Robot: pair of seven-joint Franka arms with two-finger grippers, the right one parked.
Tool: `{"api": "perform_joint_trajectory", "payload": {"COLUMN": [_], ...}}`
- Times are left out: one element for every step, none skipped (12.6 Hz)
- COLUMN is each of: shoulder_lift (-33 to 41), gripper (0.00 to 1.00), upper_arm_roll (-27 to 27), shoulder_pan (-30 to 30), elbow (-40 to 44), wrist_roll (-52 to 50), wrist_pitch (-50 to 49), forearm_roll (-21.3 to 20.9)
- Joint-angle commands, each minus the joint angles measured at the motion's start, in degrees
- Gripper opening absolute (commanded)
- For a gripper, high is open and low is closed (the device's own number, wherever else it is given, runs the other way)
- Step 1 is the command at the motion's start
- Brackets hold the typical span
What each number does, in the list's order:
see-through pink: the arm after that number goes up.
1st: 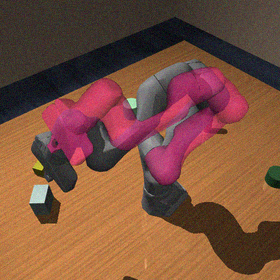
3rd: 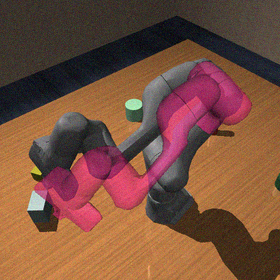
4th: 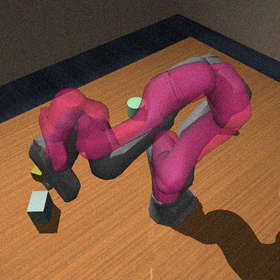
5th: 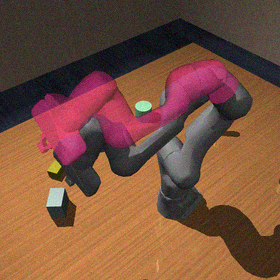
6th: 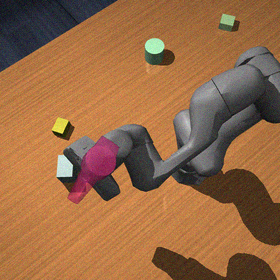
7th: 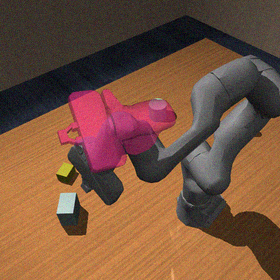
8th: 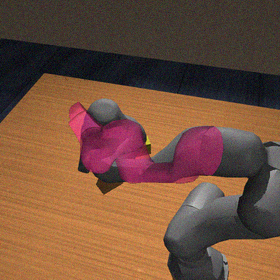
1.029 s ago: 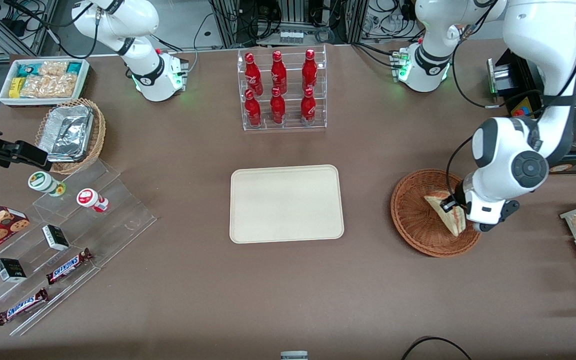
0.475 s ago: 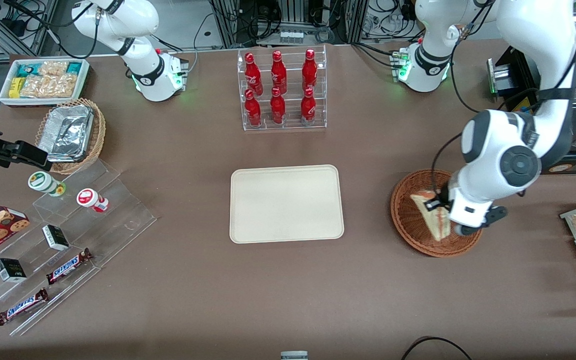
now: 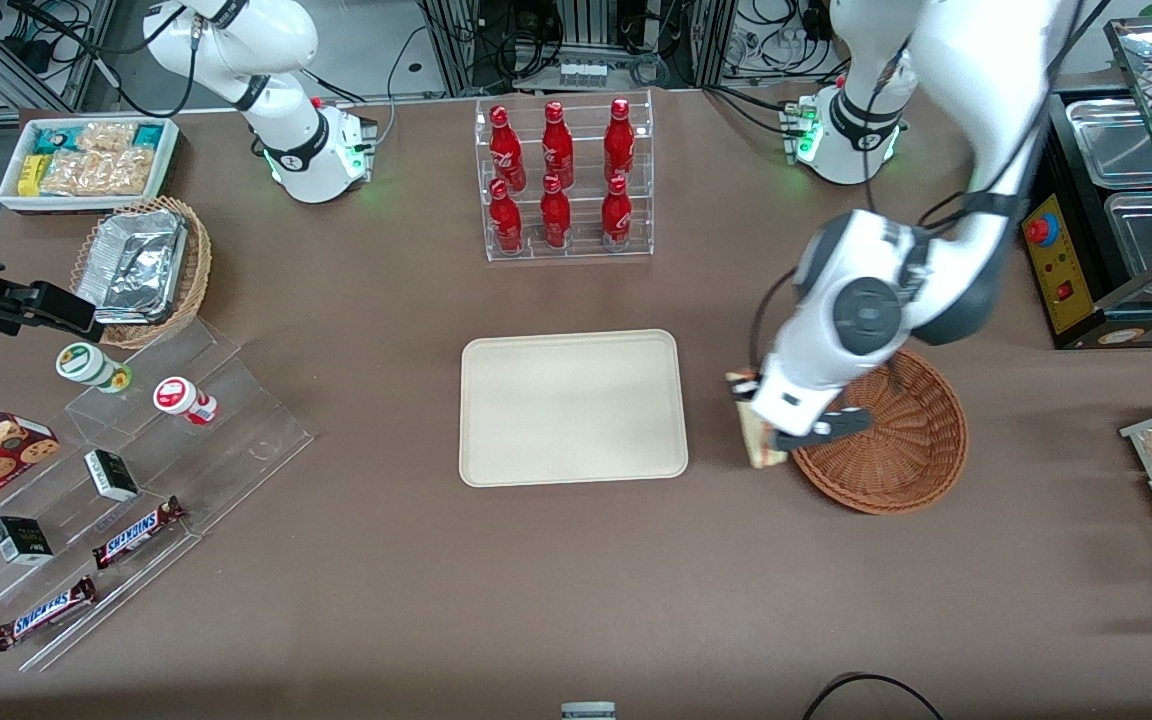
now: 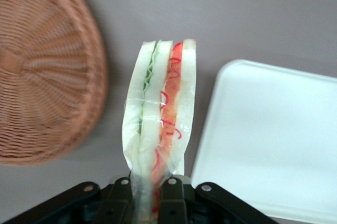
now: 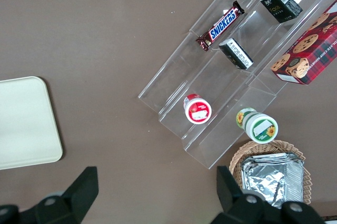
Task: Place sandwich from basket to tray
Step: 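Lift the sandwich and carry it with the left gripper over the beige tray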
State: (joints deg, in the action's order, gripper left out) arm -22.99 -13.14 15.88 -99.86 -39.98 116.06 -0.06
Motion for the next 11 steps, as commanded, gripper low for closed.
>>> {"api": "perform_joint_trajectory", "payload": {"shoulder_lift": [-6.95, -9.15, -10.65, -12.15, -13.82, -15.92, -17.77, -19.44, -20.94, -22.34, -23.66], "gripper": [0.00, 0.00, 0.00, 0.00, 0.00, 0.00, 0.00, 0.00, 0.00, 0.00, 0.00], "upper_arm_roll": [0.66, 0.58, 0.66, 0.75, 0.75, 0.75, 0.75, 0.92, 1.01, 0.93, 1.01], "shoulder_pan": [5.90, 7.83, 10.11, 12.05, 13.63, 15.48, 17.06, 18.56, 19.70, 20.84, 22.07], "elbow": [7.64, 10.53, 12.56, 13.89, 15.55, 17.75, 19.94, 22.14, 23.73, 25.31, 27.24], "wrist_roll": [-1.77, -1.94, -2.99, -5.96, -8.51, -10.45, -12.29, -13.88, -15.20, -16.95, -18.36], "wrist_pitch": [-1.10, -1.36, -1.54, -1.46, -1.45, -1.45, -1.54, -1.63, -1.80, -2.59, -4.25], "forearm_roll": [-0.55, -0.46, -0.46, -0.55, -1.33, -2.39, -2.74, -2.92, -3.45, -4.23, -4.68]}}
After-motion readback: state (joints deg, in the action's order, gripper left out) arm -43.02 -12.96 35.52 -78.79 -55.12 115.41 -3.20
